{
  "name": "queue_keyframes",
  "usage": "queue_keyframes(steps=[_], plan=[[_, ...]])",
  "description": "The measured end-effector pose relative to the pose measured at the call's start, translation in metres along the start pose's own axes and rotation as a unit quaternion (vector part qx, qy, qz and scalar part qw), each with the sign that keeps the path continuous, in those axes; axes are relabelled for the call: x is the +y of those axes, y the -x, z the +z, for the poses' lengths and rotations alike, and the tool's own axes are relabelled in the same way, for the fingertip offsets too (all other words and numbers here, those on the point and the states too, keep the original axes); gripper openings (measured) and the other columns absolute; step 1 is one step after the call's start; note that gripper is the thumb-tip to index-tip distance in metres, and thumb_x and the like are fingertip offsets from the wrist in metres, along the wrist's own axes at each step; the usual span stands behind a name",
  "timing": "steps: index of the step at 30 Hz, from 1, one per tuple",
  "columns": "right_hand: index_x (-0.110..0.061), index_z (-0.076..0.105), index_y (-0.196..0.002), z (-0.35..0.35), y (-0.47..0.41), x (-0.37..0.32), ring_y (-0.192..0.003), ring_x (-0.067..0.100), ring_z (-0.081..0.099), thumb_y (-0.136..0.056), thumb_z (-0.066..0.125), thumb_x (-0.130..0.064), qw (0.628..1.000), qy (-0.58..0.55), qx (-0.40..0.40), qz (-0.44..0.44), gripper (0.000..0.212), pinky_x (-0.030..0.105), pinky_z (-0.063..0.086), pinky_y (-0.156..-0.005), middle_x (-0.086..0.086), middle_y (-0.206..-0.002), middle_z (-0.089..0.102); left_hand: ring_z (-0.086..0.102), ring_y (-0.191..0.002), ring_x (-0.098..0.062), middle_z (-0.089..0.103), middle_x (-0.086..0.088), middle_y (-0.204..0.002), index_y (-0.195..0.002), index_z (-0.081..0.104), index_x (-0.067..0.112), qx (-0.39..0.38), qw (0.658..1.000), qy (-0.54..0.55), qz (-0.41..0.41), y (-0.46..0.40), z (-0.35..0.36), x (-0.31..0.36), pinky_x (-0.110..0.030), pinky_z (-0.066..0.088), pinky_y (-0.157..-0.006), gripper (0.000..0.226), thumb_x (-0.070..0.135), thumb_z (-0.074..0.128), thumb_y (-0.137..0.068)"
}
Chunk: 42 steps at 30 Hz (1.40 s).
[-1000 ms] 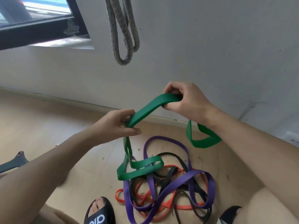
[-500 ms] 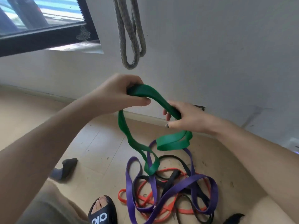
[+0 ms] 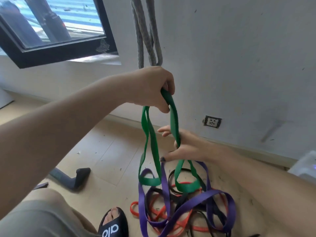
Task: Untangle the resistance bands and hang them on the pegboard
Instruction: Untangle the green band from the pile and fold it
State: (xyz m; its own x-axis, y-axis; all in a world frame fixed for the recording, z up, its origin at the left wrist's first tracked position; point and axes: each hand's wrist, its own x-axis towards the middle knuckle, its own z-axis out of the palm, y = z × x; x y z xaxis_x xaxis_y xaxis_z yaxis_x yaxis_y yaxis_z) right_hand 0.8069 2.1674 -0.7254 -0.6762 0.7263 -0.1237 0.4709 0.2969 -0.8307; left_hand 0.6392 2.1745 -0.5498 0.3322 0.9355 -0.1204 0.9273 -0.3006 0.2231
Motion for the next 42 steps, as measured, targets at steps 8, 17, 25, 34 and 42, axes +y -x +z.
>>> queue_keyframes(steps=[8, 17, 25, 34, 42], plan=[[-0.041, 0.055, -0.114, 0.022, -0.003, -0.023, -0.070, 0.000, 0.056, -0.078, 0.087, -0.043, 0.998, -0.053, 0.023, -0.031, 0.049, 0.030, 0.057, -0.073, -0.003, -0.082, 0.053, 0.064, -0.083, -0.007, 0.067, 0.010, -0.102, -0.120, 0.053, 0.029, 0.011, 0.998, 0.057, 0.007, 0.003, 0.001, 0.010, -0.031, 0.058, -0.072, 0.059, 0.028, 0.089, -0.074], [-0.015, 0.054, -0.076, 0.037, -0.008, -0.008, -0.065, 0.017, 0.057, -0.086, 0.068, -0.035, 0.981, -0.092, 0.152, 0.071, 0.027, 0.048, 0.056, -0.074, 0.003, -0.067, 0.054, 0.062, -0.100, -0.015, 0.060, 0.004, -0.120, -0.122, 0.059, 0.022, 0.047, 0.995, 0.084, -0.011, -0.005, 0.002, 0.020, -0.031, 0.057, -0.082, 0.057, 0.031, 0.088, -0.074], [-0.014, 0.044, -0.070, 0.018, 0.003, 0.002, -0.062, 0.019, 0.038, -0.096, 0.051, -0.021, 0.964, -0.190, 0.160, 0.091, 0.028, 0.036, 0.037, -0.072, 0.000, -0.061, 0.040, 0.071, -0.104, -0.021, 0.073, -0.001, -0.108, -0.116, 0.068, 0.025, 0.064, 0.946, 0.304, -0.091, -0.008, 0.026, 0.007, -0.041, 0.059, -0.097, 0.042, 0.040, 0.083, -0.080], [-0.011, 0.054, -0.077, 0.006, 0.012, 0.016, -0.067, 0.017, 0.051, -0.084, 0.065, -0.019, 0.975, -0.106, 0.177, 0.087, 0.015, 0.037, 0.045, -0.072, 0.001, -0.069, 0.052, 0.072, -0.068, -0.019, 0.069, -0.006, -0.074, -0.105, 0.067, 0.002, 0.138, 0.900, 0.413, -0.034, 0.005, 0.063, 0.001, -0.039, 0.064, -0.074, 0.023, 0.022, 0.072, -0.095], [-0.036, 0.053, -0.121, -0.001, 0.006, 0.019, -0.101, -0.001, 0.059, -0.077, 0.086, -0.037, 0.974, -0.055, 0.197, 0.093, 0.055, 0.024, 0.051, -0.081, -0.016, -0.111, 0.062, 0.057, -0.062, -0.013, 0.066, -0.004, -0.080, -0.093, 0.069, 0.010, 0.143, 0.986, 0.075, 0.033, 0.001, 0.028, 0.024, -0.030, 0.049, -0.056, 0.024, 0.033, 0.073, -0.087]])
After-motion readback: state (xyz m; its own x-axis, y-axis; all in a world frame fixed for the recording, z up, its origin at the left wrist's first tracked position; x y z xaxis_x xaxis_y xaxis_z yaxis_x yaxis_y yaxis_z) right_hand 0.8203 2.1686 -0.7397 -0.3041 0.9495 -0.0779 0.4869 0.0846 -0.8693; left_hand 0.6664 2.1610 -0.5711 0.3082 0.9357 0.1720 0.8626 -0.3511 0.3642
